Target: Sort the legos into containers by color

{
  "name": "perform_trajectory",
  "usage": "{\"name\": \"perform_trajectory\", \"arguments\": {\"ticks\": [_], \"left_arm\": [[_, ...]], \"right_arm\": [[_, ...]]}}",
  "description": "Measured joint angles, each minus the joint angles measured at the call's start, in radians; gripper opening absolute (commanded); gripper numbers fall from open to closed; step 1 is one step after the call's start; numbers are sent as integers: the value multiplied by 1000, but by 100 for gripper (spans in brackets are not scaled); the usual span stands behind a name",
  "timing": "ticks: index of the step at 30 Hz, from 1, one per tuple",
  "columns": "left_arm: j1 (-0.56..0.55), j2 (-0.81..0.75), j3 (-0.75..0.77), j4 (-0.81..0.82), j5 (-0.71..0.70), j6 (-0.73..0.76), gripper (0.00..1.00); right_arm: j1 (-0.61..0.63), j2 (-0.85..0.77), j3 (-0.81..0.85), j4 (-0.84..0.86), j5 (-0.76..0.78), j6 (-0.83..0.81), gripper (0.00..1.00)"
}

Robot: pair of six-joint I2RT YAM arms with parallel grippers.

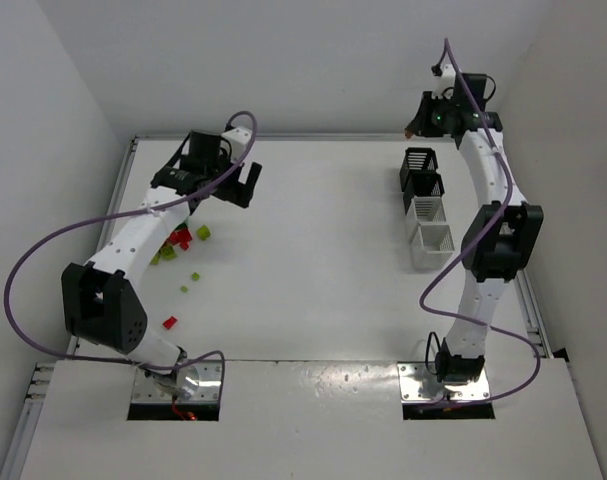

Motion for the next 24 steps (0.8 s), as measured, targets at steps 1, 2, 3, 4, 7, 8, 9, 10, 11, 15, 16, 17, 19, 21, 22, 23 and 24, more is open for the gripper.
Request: {"name": "perform_trajectory", "arguments": {"ticks": [1, 2, 3, 4, 7, 8, 9, 10, 11, 15, 16, 17, 19, 21, 22, 23, 24], "left_arm": [[11, 0, 0, -2, -11, -4, 99], [23, 0, 0, -3, -19, -6, 99], [35, 0, -1, -3, -26, -9, 99], [47, 0, -1, -3, -32, -13, 99], [87, 0, -2, -5, -46, -24, 99], [96, 0, -4, -5, -50, -26, 99], [102, 0, -6, -5, -56, -27, 99], [112, 0, -8, -7, -62, -28, 99], [118, 0, -11, -10, -68, -31, 99], [145, 0, -15, -19, -80, -49, 99], [154, 0, -18, -18, -83, -50, 99], [161, 0, -19, -19, -85, -53, 99], [191, 0, -34, -21, -89, -54, 99], [217, 0, -45, -32, -99, -56, 99], [229, -1, -48, -41, -100, -57, 99], [241, -3, -51, -49, -101, -56, 99], [255, -6, -53, -58, -101, -56, 99]], "right_arm": [[-8, -6, 5, -2, 39, -23, 0], [-13, -11, 6, -5, 77, -44, 0], [-15, -13, 6, -12, 104, -61, 0], [-15, -13, 6, -19, 126, -75, 0], [-21, -13, -4, -42, 167, -108, 0], [-22, -13, -6, -47, 182, -116, 0], [-22, -13, -8, -52, 190, -122, 0], [-23, -11, -8, -56, 203, -127, 0], [-26, -10, -8, -56, 210, -130, 0], [-35, 11, -8, -57, 243, -139, 0], [-35, 17, -8, -57, 249, -142, 0], [-36, 28, -8, -57, 258, -142, 0], [-38, 48, -7, -57, 266, -142, 0], [-40, 69, -7, -58, 270, -143, 0], [-41, 80, -7, -58, 275, -142, 0], [-41, 88, -7, -58, 278, -143, 0], [-41, 97, -7, -58, 282, -142, 2]]}}
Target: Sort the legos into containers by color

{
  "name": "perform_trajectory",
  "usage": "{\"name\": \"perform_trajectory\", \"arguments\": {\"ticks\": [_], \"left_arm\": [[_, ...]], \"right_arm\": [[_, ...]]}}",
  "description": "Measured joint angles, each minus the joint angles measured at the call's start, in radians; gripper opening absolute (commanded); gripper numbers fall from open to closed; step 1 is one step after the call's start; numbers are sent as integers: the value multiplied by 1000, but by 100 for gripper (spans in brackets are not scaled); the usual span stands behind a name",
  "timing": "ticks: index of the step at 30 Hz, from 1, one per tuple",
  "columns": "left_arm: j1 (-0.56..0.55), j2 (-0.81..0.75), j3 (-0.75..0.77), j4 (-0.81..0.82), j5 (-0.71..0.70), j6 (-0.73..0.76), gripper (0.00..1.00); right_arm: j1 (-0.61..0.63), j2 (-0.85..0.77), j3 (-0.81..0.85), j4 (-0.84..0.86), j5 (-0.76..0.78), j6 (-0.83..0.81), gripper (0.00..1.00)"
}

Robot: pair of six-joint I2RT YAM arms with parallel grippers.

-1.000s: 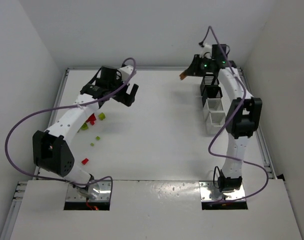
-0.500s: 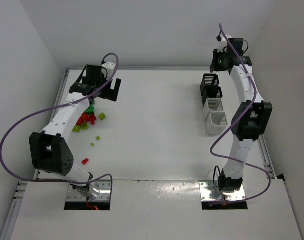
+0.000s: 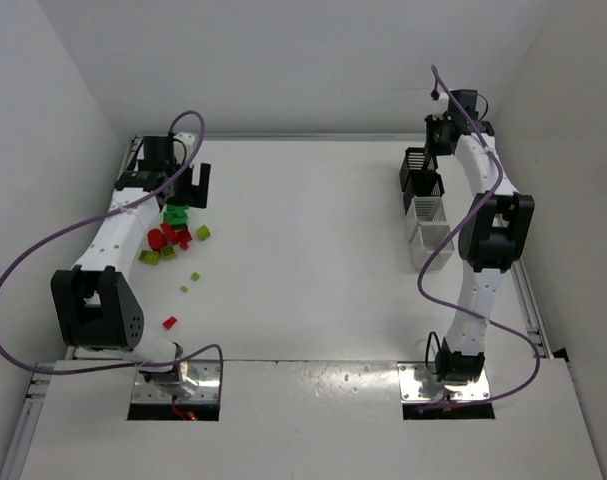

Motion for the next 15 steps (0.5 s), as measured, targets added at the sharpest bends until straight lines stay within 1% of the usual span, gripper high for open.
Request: {"name": "perform_trajectory", "arguments": {"ticks": [2, 5, 6, 7, 8, 9, 11, 13, 15], "left_arm": [[35, -17, -7, -22, 5, 5, 99], [84, -51, -20, -53, 16, 19, 99], [101, -66, -27, -65, 21, 34, 99], [113, -82, -38, -73, 23, 45, 98], [125, -98, -51, -87, 25, 60, 98], [134, -113, -63, -100, 25, 76, 98], [151, -140, -96, -128, 26, 113, 94], [163, -159, -127, -171, 26, 153, 94], [174, -176, -164, -205, 25, 195, 94]], "right_arm": [[0, 15, 0, -2, 4, 0, 12], [0, 21, 0, -5, 7, 0, 25], [0, 21, 0, -5, 9, 0, 36], [0, 21, 0, -5, 10, 3, 41], [0, 21, 0, -4, 10, 2, 45], [0, 21, 0, -4, 10, -1, 51], [0, 21, 0, -5, 10, -2, 58], [0, 21, 0, -5, 11, -3, 64], [0, 21, 0, -5, 12, -2, 68]]}}
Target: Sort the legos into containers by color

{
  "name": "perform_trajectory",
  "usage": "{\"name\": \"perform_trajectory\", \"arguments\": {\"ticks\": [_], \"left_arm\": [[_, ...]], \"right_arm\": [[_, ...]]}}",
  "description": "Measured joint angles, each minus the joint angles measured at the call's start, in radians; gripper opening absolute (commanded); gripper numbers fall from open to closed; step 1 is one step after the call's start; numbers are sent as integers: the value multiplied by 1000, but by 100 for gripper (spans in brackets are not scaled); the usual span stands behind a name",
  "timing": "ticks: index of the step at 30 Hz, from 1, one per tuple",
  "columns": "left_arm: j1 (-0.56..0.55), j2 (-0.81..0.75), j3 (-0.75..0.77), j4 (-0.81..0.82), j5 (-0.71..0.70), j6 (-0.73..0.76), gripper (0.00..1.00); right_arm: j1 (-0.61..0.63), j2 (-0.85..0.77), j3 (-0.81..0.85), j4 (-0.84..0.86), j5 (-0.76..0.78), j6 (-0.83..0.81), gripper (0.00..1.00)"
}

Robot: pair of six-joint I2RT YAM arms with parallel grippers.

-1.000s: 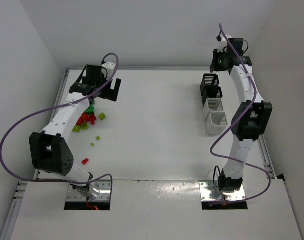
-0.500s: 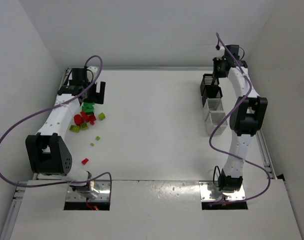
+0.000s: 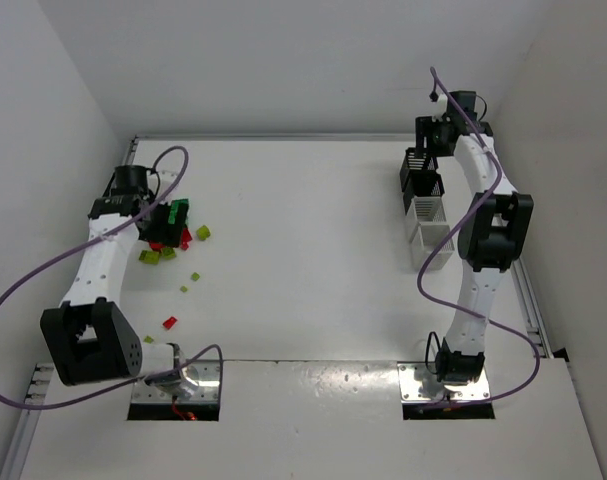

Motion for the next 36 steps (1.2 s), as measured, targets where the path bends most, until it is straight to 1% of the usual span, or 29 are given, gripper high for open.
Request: {"name": "perform_trajectory", "arguments": {"ticks": [4, 9, 12, 14, 17, 18, 23, 28, 31, 36], "left_arm": [[54, -59, -77, -62, 11, 92, 93], [120, -150, -146, -145, 63, 232, 80], [132, -221, -232, -180, 82, 327, 77], [132, -270, -285, -220, 90, 385, 77], [132, -316, -312, -275, 108, 438, 72], [132, -321, -312, -284, 119, 448, 71], [132, -345, -312, -315, 173, 497, 71], [132, -360, -313, -376, 220, 571, 67], [132, -343, -323, -380, 208, 590, 67], [106, -235, -348, -336, 136, 573, 67]], "right_arm": [[4, -14, -10, -5, -5, 0, 68], [8, -47, -12, -20, -78, 1, 68], [13, -65, -12, -39, -144, 1, 68], [21, -73, -12, -50, -180, -1, 68], [39, -77, -20, -53, -223, -9, 68], [48, -81, -31, -54, -234, -13, 68], [103, -108, -135, -50, -283, -46, 68], [162, -160, -314, -17, -327, -88, 68], [174, -188, -370, -3, -332, -101, 68], [185, -220, -402, 14, -344, -118, 68]]}}
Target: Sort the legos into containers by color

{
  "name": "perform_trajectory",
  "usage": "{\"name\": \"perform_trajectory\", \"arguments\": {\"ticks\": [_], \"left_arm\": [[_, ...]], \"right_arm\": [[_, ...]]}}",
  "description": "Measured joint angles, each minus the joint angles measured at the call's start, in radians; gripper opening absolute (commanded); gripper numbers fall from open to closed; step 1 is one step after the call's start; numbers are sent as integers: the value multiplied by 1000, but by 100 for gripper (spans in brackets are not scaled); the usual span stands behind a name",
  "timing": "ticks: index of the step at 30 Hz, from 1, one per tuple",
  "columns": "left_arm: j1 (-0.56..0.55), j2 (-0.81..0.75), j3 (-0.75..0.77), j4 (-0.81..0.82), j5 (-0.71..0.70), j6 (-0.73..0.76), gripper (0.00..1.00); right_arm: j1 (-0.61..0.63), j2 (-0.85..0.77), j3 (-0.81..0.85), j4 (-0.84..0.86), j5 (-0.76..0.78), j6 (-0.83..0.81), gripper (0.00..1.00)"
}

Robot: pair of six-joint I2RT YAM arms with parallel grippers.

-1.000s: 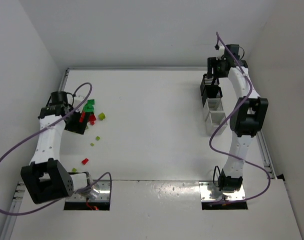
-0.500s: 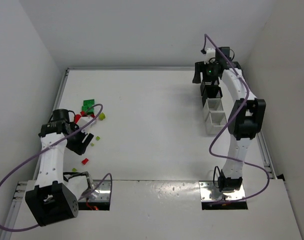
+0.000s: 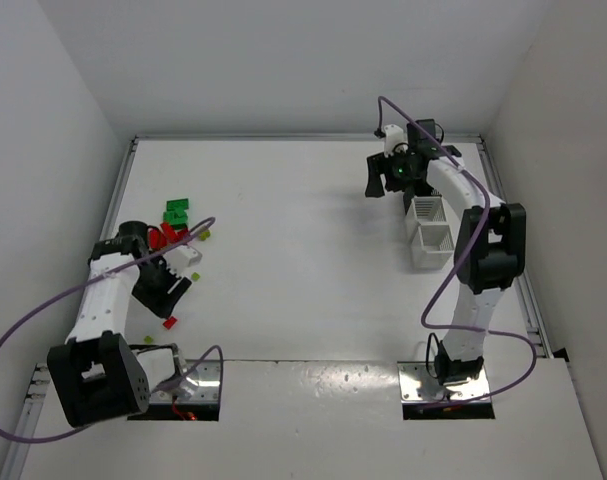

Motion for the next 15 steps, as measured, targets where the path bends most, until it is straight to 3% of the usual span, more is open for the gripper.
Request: {"name": "perform_trajectory", "arguments": {"ticks": [6, 15], "left_arm": [[-63, 122, -9, 51, -88, -46, 66], [-165, 133, -78, 112, -164, -115, 61]], "right_arm": [[9, -31, -29, 22, -4, -8, 68], [11, -39, -77, 24, -2, -25, 68]]}}
